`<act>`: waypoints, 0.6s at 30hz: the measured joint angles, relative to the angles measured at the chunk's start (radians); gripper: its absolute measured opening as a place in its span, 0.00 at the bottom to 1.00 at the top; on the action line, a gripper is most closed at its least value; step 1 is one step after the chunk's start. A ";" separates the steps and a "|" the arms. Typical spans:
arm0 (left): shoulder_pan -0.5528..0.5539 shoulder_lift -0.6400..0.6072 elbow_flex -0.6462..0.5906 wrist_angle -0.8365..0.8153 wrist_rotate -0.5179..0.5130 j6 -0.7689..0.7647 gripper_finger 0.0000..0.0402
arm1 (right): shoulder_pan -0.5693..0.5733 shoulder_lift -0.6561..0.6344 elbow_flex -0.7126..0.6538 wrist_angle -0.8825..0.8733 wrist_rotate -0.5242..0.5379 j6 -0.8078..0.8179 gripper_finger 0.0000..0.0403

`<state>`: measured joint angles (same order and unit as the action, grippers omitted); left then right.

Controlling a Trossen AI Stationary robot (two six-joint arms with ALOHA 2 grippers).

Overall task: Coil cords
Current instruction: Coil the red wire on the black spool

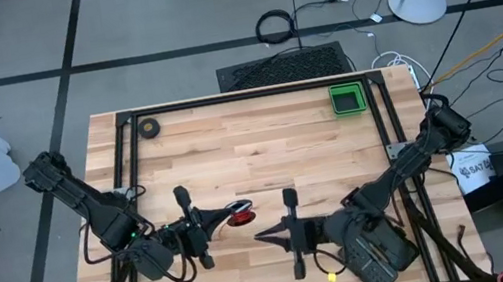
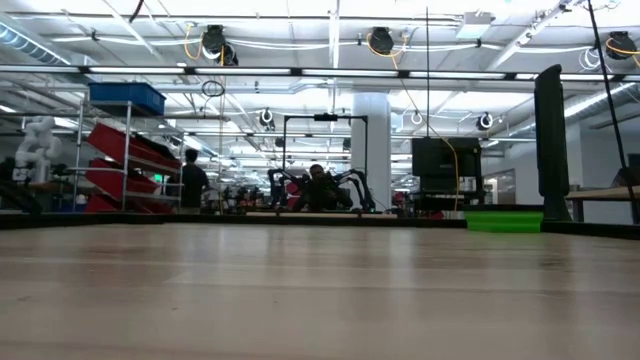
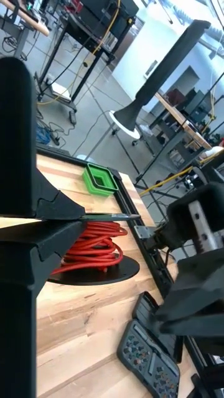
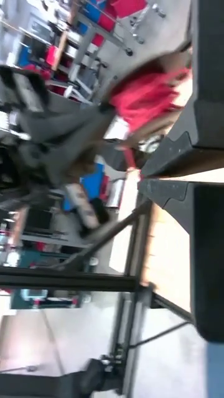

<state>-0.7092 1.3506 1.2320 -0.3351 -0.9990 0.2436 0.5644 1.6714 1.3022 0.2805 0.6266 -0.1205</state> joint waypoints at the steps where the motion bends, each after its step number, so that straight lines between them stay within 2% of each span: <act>1: 0.000 0.000 0.000 0.000 0.000 0.000 0.00 | 0.000 0.000 0.000 -0.028 0.000 0.012 0.02; 8: 0.000 0.000 0.000 0.000 0.000 0.000 0.00 | -0.036 0.000 0.000 -0.215 -0.002 0.057 0.14; 10: 0.000 0.000 0.000 0.000 0.000 0.000 0.00 | -0.050 0.000 0.000 -0.225 -0.013 0.087 0.18; 14: 0.000 0.000 0.000 0.000 0.000 0.000 0.00 | -0.080 0.010 0.000 -0.220 -0.100 0.130 0.26; 18: -0.001 0.000 -0.001 0.007 -0.032 -0.001 0.00 | -0.107 0.046 0.000 -0.215 -0.107 0.143 0.32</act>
<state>-0.7104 1.3506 1.2312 -0.3285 -1.0305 0.2429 0.4579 1.7174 1.3022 0.0659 0.5199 0.0222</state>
